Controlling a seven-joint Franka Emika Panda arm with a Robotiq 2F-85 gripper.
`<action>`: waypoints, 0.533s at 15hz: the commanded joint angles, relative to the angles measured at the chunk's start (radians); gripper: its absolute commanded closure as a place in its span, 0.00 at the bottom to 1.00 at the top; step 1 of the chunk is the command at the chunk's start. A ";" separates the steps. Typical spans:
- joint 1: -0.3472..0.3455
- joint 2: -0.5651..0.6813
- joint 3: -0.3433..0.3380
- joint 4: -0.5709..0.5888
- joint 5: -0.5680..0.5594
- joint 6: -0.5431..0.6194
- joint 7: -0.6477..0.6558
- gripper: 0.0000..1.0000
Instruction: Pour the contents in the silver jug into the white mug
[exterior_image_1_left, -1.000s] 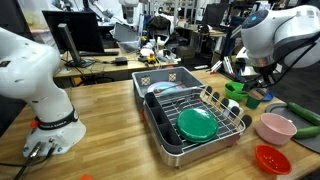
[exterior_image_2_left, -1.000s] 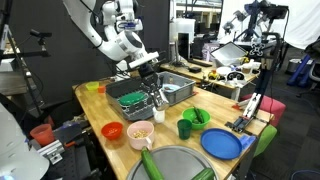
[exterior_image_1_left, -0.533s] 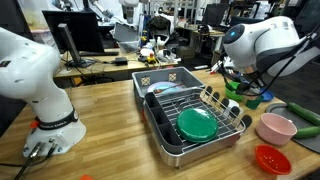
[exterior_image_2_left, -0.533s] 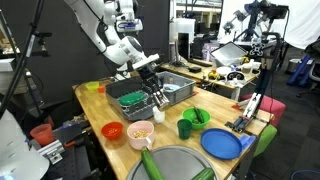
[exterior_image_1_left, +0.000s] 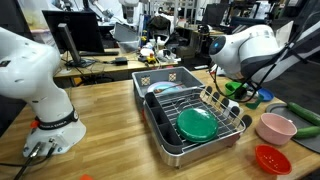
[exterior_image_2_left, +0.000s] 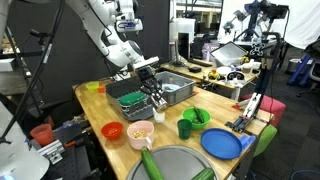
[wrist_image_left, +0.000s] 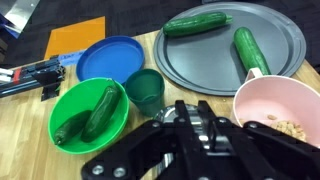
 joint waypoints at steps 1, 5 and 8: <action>0.012 0.057 0.012 0.075 -0.024 -0.098 -0.041 0.96; 0.038 0.116 0.014 0.137 -0.056 -0.191 -0.054 0.96; 0.053 0.150 0.020 0.175 -0.087 -0.240 -0.068 0.96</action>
